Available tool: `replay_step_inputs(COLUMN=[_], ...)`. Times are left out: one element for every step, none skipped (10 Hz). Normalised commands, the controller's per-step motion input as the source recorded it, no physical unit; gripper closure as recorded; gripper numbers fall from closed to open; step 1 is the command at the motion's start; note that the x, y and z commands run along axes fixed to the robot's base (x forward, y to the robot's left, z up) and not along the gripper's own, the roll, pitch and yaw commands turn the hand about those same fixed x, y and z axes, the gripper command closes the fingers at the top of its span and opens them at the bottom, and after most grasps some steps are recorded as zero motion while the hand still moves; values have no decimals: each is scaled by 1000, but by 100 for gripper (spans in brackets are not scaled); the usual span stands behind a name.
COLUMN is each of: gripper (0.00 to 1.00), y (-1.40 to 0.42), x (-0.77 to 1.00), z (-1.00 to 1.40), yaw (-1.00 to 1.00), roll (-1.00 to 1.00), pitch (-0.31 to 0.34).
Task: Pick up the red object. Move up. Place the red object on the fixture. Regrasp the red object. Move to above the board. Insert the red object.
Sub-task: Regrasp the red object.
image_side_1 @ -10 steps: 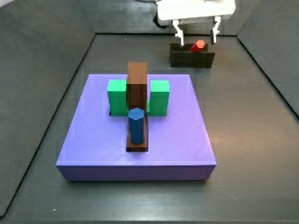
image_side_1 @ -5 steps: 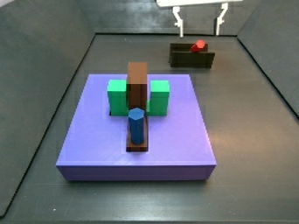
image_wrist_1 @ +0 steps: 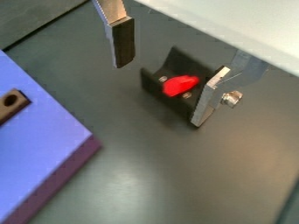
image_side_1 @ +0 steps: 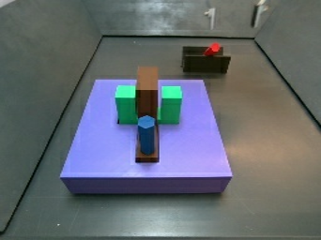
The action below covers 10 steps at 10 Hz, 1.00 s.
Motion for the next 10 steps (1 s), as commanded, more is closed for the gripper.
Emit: replay_step_inputs(gripper=[0,0,0,0,0,0,0,0,0,0], y=[0,0,0,0,0,0,0,0,0,0], x=[543,517,491,449,443,440,426,391,331,229], z=[97,86,54,51,51,49,49,40,34,34], yaw=[220,237,254,251,251,257,260,271,266,249], roll=[1000,1000,1000,1000,1000,1000,1000,1000,1000,1000], pitch=[-37,-23,0,0,0,0,0,0,0,60])
